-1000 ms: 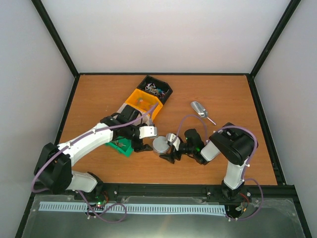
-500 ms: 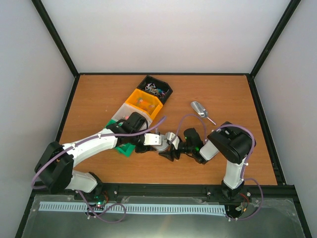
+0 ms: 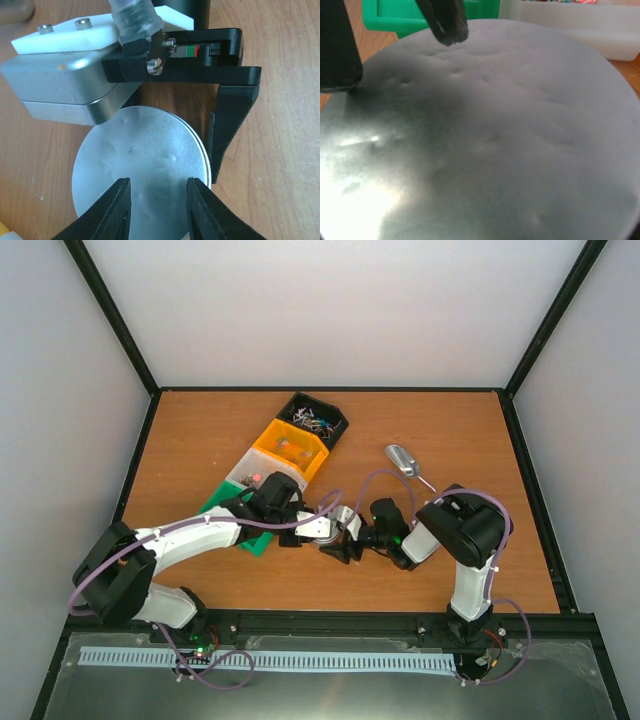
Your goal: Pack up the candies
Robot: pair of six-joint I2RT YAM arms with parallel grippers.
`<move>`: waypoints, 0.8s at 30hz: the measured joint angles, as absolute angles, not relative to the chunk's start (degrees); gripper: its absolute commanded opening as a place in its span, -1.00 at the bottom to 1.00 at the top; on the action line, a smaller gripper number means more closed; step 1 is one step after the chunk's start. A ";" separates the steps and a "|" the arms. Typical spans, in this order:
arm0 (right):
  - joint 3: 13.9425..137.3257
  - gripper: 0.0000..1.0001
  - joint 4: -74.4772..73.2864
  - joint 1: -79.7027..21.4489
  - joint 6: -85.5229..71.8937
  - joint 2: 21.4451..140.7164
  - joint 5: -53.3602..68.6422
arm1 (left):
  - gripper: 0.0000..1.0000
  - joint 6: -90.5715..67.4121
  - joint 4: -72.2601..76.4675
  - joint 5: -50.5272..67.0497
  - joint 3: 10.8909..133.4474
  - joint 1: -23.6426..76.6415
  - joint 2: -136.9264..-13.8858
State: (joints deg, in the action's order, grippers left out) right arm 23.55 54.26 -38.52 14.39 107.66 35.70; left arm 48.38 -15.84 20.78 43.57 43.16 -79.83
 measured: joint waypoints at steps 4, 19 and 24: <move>23.59 0.33 54.37 -38.68 14.57 107.79 35.48 | -0.43 50.02 -12.43 19.66 41.71 43.24 -79.24; 23.64 0.17 54.92 -39.38 14.11 108.01 34.89 | -0.26 50.57 -13.96 21.45 40.23 43.22 -76.55; 23.79 0.17 54.92 -39.42 13.82 108.05 34.87 | -0.27 49.84 -15.94 23.75 40.32 43.27 -76.93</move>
